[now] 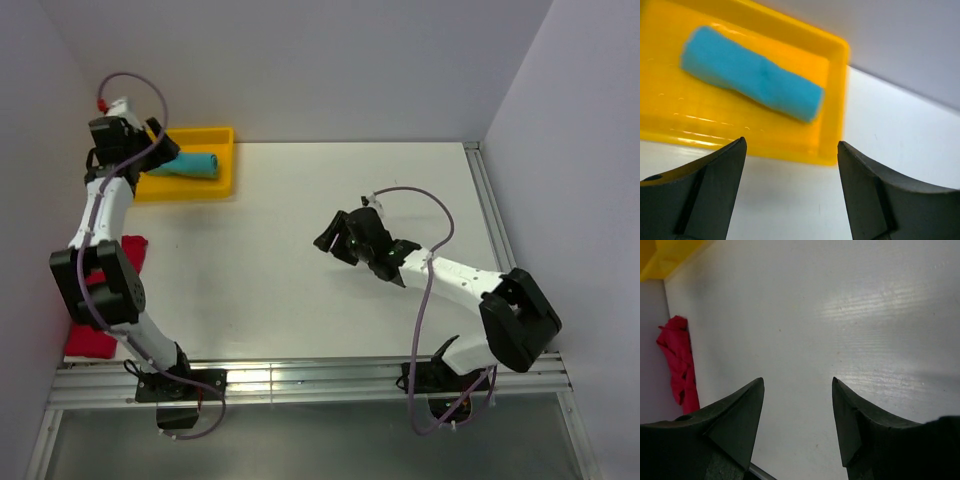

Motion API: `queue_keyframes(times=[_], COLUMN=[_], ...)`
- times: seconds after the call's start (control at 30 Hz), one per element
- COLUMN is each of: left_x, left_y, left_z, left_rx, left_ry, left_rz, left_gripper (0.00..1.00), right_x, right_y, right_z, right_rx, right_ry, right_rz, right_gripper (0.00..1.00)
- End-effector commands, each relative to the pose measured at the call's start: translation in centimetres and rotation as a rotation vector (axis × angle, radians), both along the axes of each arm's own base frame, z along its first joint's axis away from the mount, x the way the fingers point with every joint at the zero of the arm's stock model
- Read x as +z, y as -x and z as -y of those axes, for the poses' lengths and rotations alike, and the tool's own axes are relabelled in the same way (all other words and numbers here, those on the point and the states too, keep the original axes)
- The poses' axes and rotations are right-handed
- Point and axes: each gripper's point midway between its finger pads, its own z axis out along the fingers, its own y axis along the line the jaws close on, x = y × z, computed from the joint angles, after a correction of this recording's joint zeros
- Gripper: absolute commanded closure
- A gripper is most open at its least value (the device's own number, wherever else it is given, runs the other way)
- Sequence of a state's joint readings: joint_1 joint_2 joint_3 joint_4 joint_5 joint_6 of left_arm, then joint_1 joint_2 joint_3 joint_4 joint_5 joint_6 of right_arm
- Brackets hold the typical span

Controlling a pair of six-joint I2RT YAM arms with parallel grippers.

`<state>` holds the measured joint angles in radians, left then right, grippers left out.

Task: Roll the t-shirts
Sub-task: Place the rolled tshirt into the container

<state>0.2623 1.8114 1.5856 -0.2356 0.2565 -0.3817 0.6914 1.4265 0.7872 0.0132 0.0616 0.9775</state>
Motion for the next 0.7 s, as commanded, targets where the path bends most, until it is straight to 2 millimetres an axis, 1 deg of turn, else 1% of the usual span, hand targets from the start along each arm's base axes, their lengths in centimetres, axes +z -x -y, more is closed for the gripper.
queue_keyframes(times=[0.0,0.03,0.07,0.1,0.13,0.17,0.2,0.23,0.27,0.33,0.37,0.4,0.43,0.47,0.5,0.53,0.57,0.6,0.67], left_x=[3.3,3.3,4.9,3.1,2.8,3.5,1.8,1.1,0.7,-1.2,-1.8,-2.5,-2.7,-2.3,-2.6,-2.5,-2.9,-2.8,-3.2], left_y=[4.4,5.5,7.3,8.5,9.6,10.9,12.4,13.0,14.0,15.8,16.7,17.2,17.6,18.3,18.8,19.0,19.6,19.8,20.1], left_z=[8.4,9.8,12.4,13.7,15.3,17.2,18.8,19.5,21.5,23.9,25.9,26.6,27.3,28.6,29.1,29.5,30.4,30.9,31.4], left_rx=[-0.324,-0.362,-0.421,-0.480,-0.528,-0.574,-0.652,-0.683,-0.740,-0.831,-0.887,-0.901,-0.915,-0.945,-0.961,-0.965,-0.991,-1.005,-1.020], left_ry=[-0.274,-0.308,-0.347,-0.366,-0.372,-0.378,-0.359,-0.373,-0.378,-0.368,-0.361,-0.361,-0.358,-0.364,-0.368,-0.368,-0.360,-0.349,-0.325], left_rz=[0.144,0.160,0.222,0.214,0.223,0.257,0.235,0.225,0.225,0.181,0.175,0.164,0.169,0.202,0.204,0.208,0.199,0.198,0.183], left_gripper=[0.21,0.21,0.20,0.20,0.20,0.20,0.20,0.20,0.20,0.21,0.21,0.23,0.23,0.22,0.21,0.21,0.21,0.21,0.21], right_x=[5.2,5.8,6.9,7.5,8.0,9.1,9.6,10.1,11.2,11.8,12.6,12.5,12.5,13.2,12.8,13.2,13.1,12.6,12.7], right_y=[-1.4,-1.6,-1.7,-1.7,-1.8,-1.9,-1.9,-1.9,-1.8,-1.6,-1.4,-1.3,-1.1,-0.8,-0.6,-0.3,-0.2,0.0,0.2], right_z=[0.6,1.0,1.4,1.7,2.2,2.9,3.3,3.9,4.7,5.6,6.1,6.8,7.2,7.7,8.2,8.5,8.7,8.9,9.2], right_rx=[-0.021,-0.032,-0.039,-0.045,-0.054,-0.076,-0.087,-0.101,-0.122,-0.142,-0.151,-0.169,-0.179,-0.194,-0.207,-0.211,-0.218,-0.220,-0.226], right_ry=[0.010,0.016,0.011,0.018,0.021,0.018,0.021,0.027,0.022,0.043,0.039,0.058,0.066,0.060,0.068,0.057,0.054,0.056,0.053], right_rz=[0.136,0.154,0.179,0.186,0.199,0.226,0.238,0.257,0.287,0.309,0.329,0.328,0.330,0.347,0.346,0.360,0.364,0.362,0.370], right_gripper=[0.35,0.34,0.34,0.34,0.33,0.33,0.31,0.30,0.30,0.29,0.28,0.27,0.27,0.27,0.27,0.27,0.27,0.27,0.28])
